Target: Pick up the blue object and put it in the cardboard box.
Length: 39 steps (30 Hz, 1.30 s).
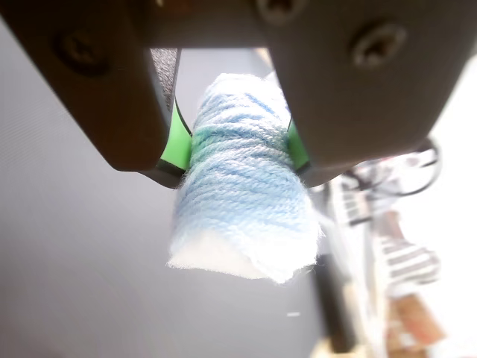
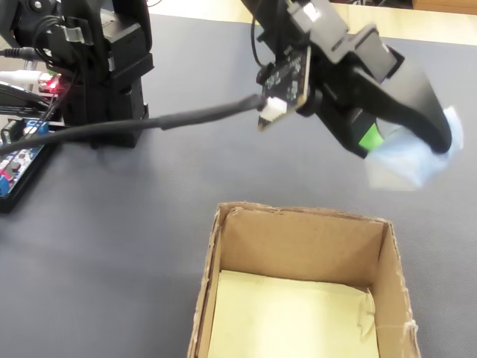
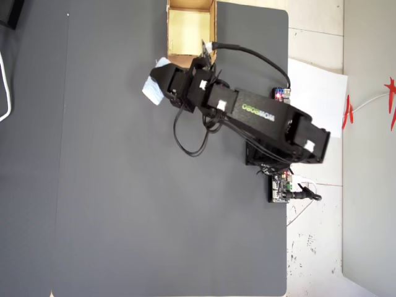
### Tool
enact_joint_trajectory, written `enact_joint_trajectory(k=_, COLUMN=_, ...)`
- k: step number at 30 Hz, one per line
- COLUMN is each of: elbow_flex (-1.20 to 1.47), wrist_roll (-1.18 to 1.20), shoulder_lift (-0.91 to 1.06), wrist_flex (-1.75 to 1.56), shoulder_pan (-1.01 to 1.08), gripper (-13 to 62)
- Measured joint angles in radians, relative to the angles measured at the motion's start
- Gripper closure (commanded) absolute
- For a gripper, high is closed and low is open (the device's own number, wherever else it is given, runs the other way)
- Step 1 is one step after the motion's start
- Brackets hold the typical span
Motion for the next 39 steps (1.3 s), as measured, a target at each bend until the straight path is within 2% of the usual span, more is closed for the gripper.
enact_joint_trajectory(k=2, elbow_flex=0.0, wrist_roll=0.006, shoulder_lift=0.075, wrist_flex=-0.002, shoulder_pan=0.025, gripper=41.7)
enact_joint_trajectory(k=6, elbow_flex=0.0, wrist_roll=0.015, shoulder_lift=0.101, wrist_flex=0.0, shoulder_pan=0.11, gripper=41.7)
enact_joint_trajectory(k=13, elbow_flex=0.0, wrist_roll=0.014, shoulder_lift=0.109, wrist_flex=0.009, shoulder_pan=0.327, gripper=41.7)
enact_joint_trajectory(k=17, elbow_flex=0.0, wrist_roll=0.011, shoulder_lift=0.109, wrist_flex=0.097, shoulder_pan=0.37, gripper=41.1)
enact_joint_trajectory(k=20, elbow_flex=0.041, wrist_roll=-0.009, shoulder_lift=0.109, wrist_flex=0.15, shoulder_pan=0.379, gripper=33.2)
enact_joint_trajectory(k=22, elbow_flex=0.063, wrist_roll=-0.011, shoulder_lift=0.109, wrist_flex=0.175, shoulder_pan=0.382, gripper=31.8)
enact_joint_trajectory(k=35, elbow_flex=0.063, wrist_roll=-0.014, shoulder_lift=0.048, wrist_flex=0.156, shoulder_pan=0.434, gripper=31.7)
enact_joint_trajectory(k=37, elbow_flex=0.035, wrist_roll=-0.015, shoulder_lift=0.006, wrist_flex=0.117, shoulder_pan=0.443, gripper=22.6)
enact_joint_trajectory(k=39, elbow_flex=-0.02, wrist_roll=-0.015, shoulder_lift=-0.025, wrist_flex=0.115, shoulder_pan=0.446, gripper=22.5)
